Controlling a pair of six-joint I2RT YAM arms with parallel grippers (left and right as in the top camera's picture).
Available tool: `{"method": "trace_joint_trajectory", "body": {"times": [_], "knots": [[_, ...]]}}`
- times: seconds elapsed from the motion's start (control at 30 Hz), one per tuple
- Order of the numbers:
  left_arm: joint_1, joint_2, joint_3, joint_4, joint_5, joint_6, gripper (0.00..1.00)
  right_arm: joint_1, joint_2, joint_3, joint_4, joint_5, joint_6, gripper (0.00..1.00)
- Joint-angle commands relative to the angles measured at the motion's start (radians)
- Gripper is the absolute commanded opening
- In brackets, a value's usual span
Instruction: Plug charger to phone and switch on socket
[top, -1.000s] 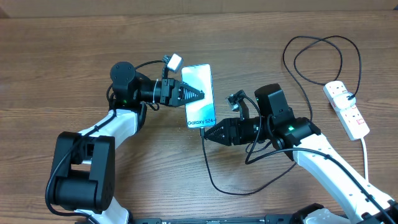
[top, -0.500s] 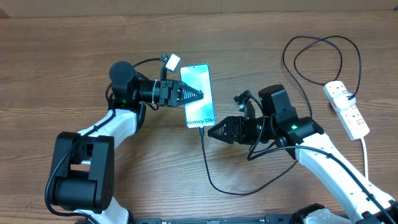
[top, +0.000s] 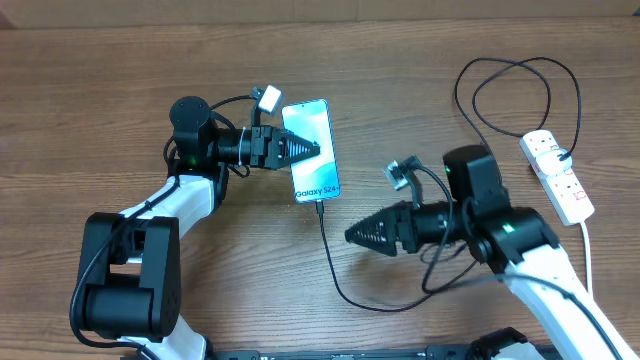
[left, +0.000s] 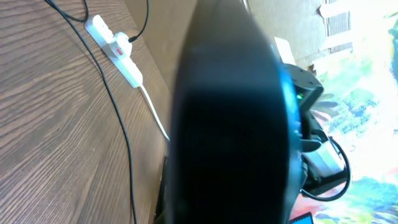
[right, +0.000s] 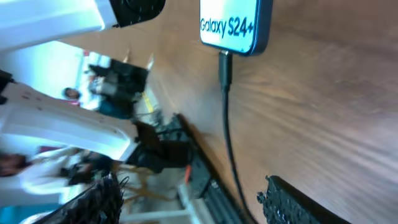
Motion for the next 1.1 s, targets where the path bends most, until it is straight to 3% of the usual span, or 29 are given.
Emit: {"method": "trace_joint_trajectory", "body": {"times": [0.0,0.23,0.33,0.4,0.6,0.9,1.07], "knots": [[-0.011,-0.004,0.016,0.006,-0.004,-0.016,0.04,0.014,-0.017,-0.02,0.025,0.13,-0.015,0.72],[-0.053,-0.004,0.016,0.008,-0.027,-0.026,0.04,0.102,0.074,-0.053,0.236,0.144,0.132,0.7],[-0.054,-0.004,0.016,0.008,-0.034,-0.025,0.04,0.159,0.105,-0.053,0.289,0.145,0.148,0.65],[-0.053,-0.004,0.016,0.008,-0.034,-0.025,0.04,0.183,0.115,-0.053,0.307,0.161,0.149,0.57],[-0.052,-0.004,0.016,0.008,-0.033,-0.025,0.04,0.2,0.14,-0.053,0.309,0.216,0.182,0.51],[-0.053,-0.004,0.016,0.008,-0.029,-0.025,0.04,0.2,0.142,-0.053,0.346,0.216,0.207,0.21],[-0.053,-0.004,0.016,0.009,-0.006,-0.023,0.04,0.2,0.142,-0.053,0.346,0.216,0.207,0.12]]}}
